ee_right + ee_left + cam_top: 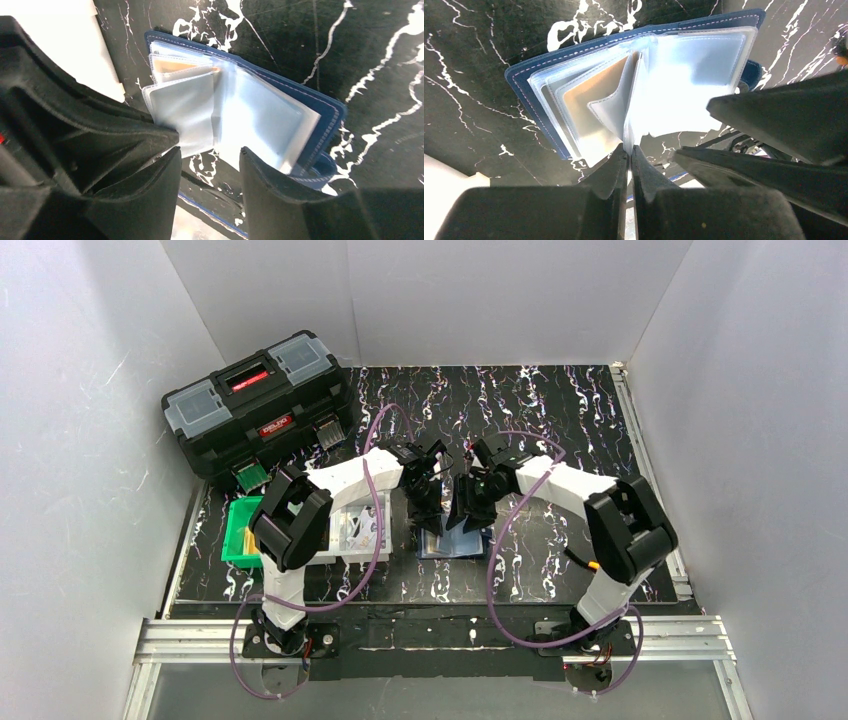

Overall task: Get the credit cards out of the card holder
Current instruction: Remove the credit card from the card holder.

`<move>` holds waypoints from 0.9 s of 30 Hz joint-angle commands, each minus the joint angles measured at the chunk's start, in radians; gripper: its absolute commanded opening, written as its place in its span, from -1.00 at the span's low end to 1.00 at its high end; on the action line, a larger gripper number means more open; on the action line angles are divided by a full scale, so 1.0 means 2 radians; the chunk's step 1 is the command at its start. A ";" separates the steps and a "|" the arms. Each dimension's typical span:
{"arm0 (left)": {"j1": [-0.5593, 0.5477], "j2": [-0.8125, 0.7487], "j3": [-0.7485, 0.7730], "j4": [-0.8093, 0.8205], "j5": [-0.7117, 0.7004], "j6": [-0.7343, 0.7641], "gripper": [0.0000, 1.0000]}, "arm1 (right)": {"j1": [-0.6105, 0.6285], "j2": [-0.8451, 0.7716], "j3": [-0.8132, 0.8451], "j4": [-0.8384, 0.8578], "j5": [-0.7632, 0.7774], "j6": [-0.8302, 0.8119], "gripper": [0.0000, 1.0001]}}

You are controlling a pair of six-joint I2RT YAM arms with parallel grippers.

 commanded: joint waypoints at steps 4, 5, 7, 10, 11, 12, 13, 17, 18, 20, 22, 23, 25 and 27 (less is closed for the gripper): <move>-0.002 -0.023 0.023 -0.036 -0.023 0.013 -1.00 | -0.003 -0.024 0.000 -0.037 0.062 -0.011 -0.07; -0.003 -0.023 0.025 -0.037 -0.023 0.013 -1.00 | -0.003 -0.022 -0.006 -0.034 0.063 -0.012 -0.11; -0.006 -0.021 0.031 -0.039 -0.025 0.013 -1.00 | -0.003 -0.015 -0.017 -0.027 0.064 -0.012 -0.24; -0.009 -0.019 0.038 -0.042 -0.025 0.013 -1.00 | -0.003 -0.005 -0.030 -0.017 0.070 -0.011 -0.42; -0.010 -0.017 0.039 -0.043 -0.025 0.013 -1.00 | -0.004 -0.002 -0.033 -0.013 0.072 -0.011 -0.45; -0.011 -0.016 0.042 -0.044 -0.025 0.013 -1.00 | -0.003 0.001 -0.036 -0.009 0.074 -0.011 -0.49; -0.012 -0.014 0.044 -0.044 -0.025 0.014 -1.00 | -0.003 0.006 -0.037 -0.006 0.074 -0.011 -0.53; -0.018 -0.004 0.054 -0.045 -0.024 0.013 -1.00 | -0.003 0.026 -0.037 0.007 0.067 -0.012 -0.62; -0.020 0.000 0.057 -0.046 -0.024 0.013 -0.96 | -0.004 0.030 -0.037 0.010 0.063 -0.012 -0.63; -0.024 0.005 0.065 -0.047 -0.024 0.013 -0.83 | -0.003 0.034 -0.038 0.016 0.057 -0.011 -0.64; -0.027 0.011 0.072 -0.049 -0.024 0.014 -0.66 | -0.003 0.036 -0.040 0.021 0.052 -0.010 -0.64; -0.029 0.014 0.074 -0.050 -0.024 0.014 -0.56 | -0.003 0.036 -0.041 0.022 0.051 -0.010 -0.64; -0.031 0.019 0.079 -0.051 -0.024 0.015 -0.46 | -0.003 0.036 -0.042 0.022 0.052 -0.009 -0.64; -0.033 0.023 0.083 -0.052 -0.024 0.015 -0.38 | -0.003 0.035 -0.043 0.023 0.052 -0.010 -0.64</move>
